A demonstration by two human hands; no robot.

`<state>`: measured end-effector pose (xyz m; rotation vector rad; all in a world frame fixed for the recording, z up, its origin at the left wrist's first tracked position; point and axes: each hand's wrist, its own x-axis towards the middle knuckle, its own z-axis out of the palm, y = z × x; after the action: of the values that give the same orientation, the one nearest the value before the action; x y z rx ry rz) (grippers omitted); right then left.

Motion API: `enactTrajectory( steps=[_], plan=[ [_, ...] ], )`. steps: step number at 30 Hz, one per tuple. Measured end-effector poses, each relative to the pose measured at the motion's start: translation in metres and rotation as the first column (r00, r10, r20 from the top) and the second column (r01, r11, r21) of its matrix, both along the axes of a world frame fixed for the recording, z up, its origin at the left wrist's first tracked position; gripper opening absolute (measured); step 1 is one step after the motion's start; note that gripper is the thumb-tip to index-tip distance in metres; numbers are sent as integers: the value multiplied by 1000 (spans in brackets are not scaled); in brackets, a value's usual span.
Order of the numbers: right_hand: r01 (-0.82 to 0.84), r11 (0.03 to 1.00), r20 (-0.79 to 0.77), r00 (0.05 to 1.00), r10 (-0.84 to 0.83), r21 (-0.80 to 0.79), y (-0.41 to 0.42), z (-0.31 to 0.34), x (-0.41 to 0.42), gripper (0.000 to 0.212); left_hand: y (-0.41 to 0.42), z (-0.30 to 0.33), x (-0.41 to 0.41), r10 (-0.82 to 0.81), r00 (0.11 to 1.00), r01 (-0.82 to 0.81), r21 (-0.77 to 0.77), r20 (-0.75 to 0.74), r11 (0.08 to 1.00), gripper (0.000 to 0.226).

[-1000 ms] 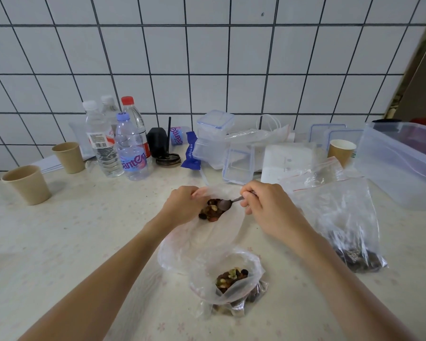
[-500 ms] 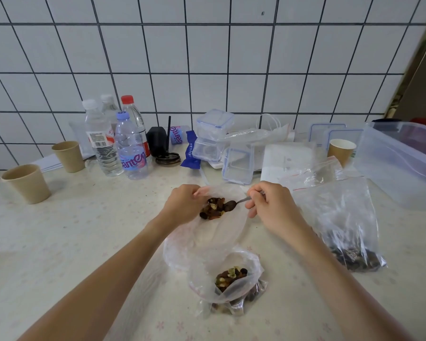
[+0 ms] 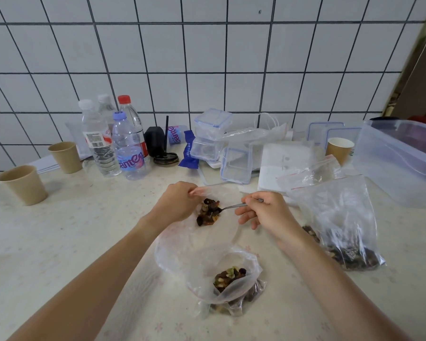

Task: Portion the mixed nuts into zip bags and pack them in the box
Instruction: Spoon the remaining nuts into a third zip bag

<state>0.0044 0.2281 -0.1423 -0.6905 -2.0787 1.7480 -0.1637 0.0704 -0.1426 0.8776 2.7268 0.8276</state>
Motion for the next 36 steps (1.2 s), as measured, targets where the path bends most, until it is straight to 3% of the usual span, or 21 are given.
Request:
enactTrajectory(
  steps=[4,7,15,20,24,27,33,36],
  plan=[
    [-25,999,-36,999,23,-46,-1,-2,-2,18,-6,2,-5,25,997,-29,-54,-72,998,26],
    [-37,999,-33,999,36,-39,1,-4,-2,18,-9,4,-5,12,997,-12,-8,-70,1000,20],
    [-79,996,-68,995,77,-37,1,3,6,17,-31,24,8,-62,997,66,114,-35,991,37],
    [-82,996,-119,990,76,-44,-1,15,33,17,-48,40,34,-50,988,77,181,-148,981,39],
    [-76,996,-154,986,67,-49,-1,28,73,17,-60,47,66,-46,970,95,199,-238,976,25],
    [-73,995,-182,982,58,-72,-3,36,105,17,-68,42,91,-83,980,115,173,-178,978,12],
    [-87,993,-178,981,72,-80,-13,32,147,17,-70,25,128,-157,987,159,50,-32,986,53],
    [-89,995,-132,987,94,47,-21,21,154,18,-69,20,135,-216,976,213,107,25,971,28]
  ],
)
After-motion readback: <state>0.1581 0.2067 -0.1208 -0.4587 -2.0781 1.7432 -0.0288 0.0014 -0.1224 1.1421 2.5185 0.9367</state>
